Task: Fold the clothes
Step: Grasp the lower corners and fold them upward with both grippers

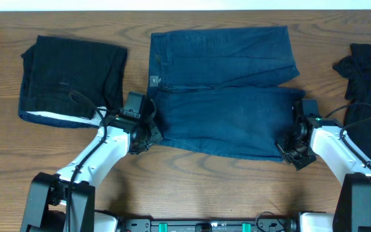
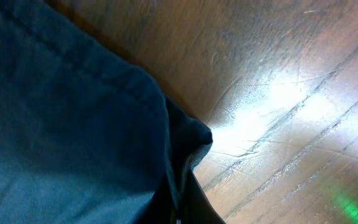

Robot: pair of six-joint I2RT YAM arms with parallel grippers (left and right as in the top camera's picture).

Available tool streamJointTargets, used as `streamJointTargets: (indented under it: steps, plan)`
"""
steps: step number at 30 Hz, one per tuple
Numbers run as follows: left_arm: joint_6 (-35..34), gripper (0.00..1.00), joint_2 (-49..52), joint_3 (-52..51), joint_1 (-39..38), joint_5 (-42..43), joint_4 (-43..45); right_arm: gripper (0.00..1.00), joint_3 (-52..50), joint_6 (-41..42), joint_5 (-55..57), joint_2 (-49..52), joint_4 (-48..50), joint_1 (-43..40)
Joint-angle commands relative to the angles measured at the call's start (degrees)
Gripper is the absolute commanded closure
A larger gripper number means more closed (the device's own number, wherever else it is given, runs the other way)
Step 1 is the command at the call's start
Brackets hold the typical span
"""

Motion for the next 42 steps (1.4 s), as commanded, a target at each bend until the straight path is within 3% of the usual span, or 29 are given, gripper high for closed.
streamJointTargets:
  steps: [1, 8, 11, 15, 18, 21, 23, 26, 28, 31, 35, 42]
  plan:
    - [-2.0, 0.46, 1.2, -0.7, -0.2, -0.3, 0.9, 0.99, -0.6, -0.6, 1.5, -0.4, 0.4, 0.2]
    - [-2.0, 0.49, 4.0, -0.7, -0.2, -0.5, 2.2, 0.99, -0.6, -1.7, 1.5, -0.4, 0.3, 0.2]
    - [-2.0, 0.94, 4.6, -0.7, -0.2, -0.5, 1.0, 0.99, -0.6, -3.7, 1.5, -0.4, 0.6, 0.2]
    - [-1.4, 0.94, 4.6, -0.7, -0.2, -0.5, -0.6, 0.99, -0.5, -7.4, 0.1, -0.4, 1.0, -0.5]
    - [-0.9, 0.65, 4.6, -0.7, -0.2, -0.5, -1.4, 0.99, -0.5, -8.5, -0.5, -0.4, 1.0, -1.5]
    - [-0.9, 0.5, 4.6, -0.7, -0.2, -0.5, -2.1, 0.99, -0.5, -8.5, -0.7, -0.4, 1.2, -1.6]
    - [-0.9, 0.43, 4.6, -0.7, -0.2, -0.5, -2.7, 0.99, -0.5, -8.5, -1.0, -0.4, 1.2, -1.6]
    - [-0.9, 0.41, 4.6, -0.7, -0.2, -0.5, -2.9, 0.99, -0.5, -8.9, -1.2, -0.4, 1.2, -1.6]
    - [-0.9, 0.41, 4.6, -0.7, -0.2, -0.5, -2.8, 0.99, -0.5, -8.9, -1.3, -0.4, 1.2, -1.6]
    - [-0.9, 0.51, 4.6, -0.7, -0.2, -0.7, -2.7, 0.99, -0.5, -8.9, -1.8, -0.4, 1.5, -1.6]
    - [-0.9, 0.91, 4.6, -0.7, -0.2, -4.1, -1.8, 0.99, -0.5, -9.4, -1.8, -0.4, 1.4, -1.6]
    - [2.3, 0.94, 4.0, -0.1, -0.2, -4.4, -5.4, 0.99, 0.3, -10.6, -1.7, -0.8, -1.0, -2.0]
